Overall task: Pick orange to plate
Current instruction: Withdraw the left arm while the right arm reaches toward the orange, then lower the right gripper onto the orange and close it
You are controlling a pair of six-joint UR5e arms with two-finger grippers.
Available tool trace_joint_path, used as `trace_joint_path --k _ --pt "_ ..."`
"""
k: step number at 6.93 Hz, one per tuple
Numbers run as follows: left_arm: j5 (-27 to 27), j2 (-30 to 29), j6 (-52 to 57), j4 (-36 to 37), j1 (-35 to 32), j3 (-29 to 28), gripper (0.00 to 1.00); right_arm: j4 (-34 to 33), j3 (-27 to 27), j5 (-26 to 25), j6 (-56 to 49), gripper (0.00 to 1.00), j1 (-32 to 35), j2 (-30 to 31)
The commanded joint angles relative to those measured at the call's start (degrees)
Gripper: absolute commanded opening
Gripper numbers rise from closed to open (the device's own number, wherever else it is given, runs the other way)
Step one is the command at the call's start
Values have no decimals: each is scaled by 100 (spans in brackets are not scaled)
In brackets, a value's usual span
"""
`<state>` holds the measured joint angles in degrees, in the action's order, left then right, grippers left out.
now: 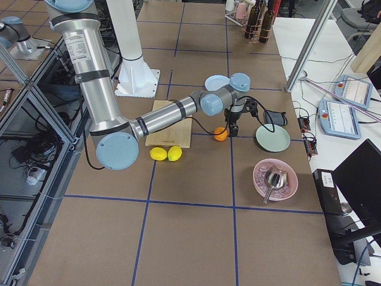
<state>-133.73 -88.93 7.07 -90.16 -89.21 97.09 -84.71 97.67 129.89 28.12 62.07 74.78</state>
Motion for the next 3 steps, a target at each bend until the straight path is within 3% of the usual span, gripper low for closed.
trace_joint_path --k 1,2,3 --pt "-4 -2 5 367 -53 186 100 591 -256 -262 464 100 -473 2" --pt "13 -36 5 367 -44 161 100 1379 -614 -376 1015 100 -754 -77" --pt "14 -28 5 367 -44 187 100 1578 -809 -812 1264 100 -957 -217"
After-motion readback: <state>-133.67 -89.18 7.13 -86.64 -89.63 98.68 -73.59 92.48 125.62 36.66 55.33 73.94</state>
